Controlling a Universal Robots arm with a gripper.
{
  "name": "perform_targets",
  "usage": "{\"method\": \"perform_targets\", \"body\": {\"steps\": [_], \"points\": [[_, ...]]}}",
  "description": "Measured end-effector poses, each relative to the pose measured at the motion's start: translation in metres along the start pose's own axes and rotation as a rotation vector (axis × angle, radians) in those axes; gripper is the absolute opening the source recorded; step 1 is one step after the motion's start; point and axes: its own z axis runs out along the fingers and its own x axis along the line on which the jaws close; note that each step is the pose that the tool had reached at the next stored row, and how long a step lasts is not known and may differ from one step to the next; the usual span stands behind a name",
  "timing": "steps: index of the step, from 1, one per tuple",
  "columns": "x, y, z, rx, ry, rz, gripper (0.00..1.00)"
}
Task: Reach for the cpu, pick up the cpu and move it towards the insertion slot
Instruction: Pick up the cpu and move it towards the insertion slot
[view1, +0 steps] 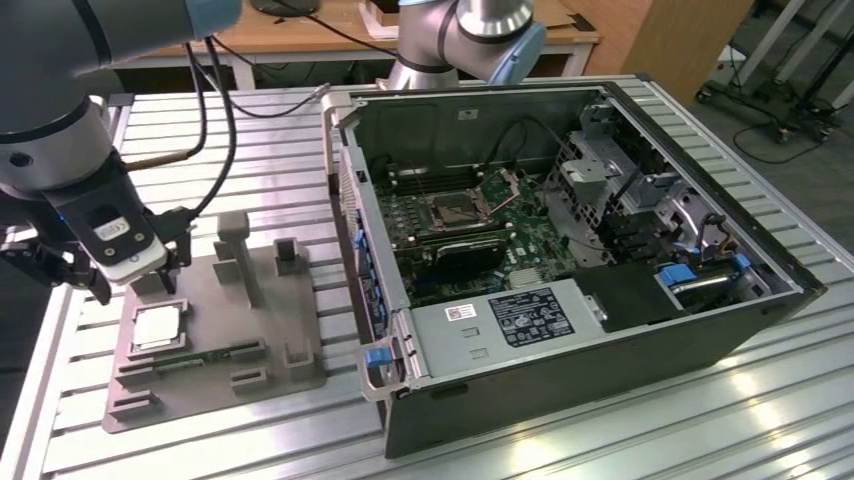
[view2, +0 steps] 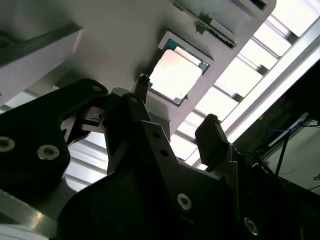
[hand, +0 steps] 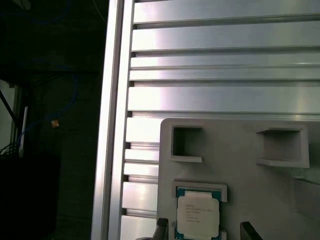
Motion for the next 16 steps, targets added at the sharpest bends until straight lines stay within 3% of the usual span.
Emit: {"method": "perform_targets", "body": {"steps": [5, 6, 16], "points": [[0.0001, -0.0019, 0.0088, 0.0, 0.0, 0.0, 0.66], [0.0, -0.0021, 0.01, 0.0003, -0.0001, 0.0, 0.72], [-0.0002, -0.0037, 0.0257, 0.0026, 0.0, 0.0, 0.72]]}}
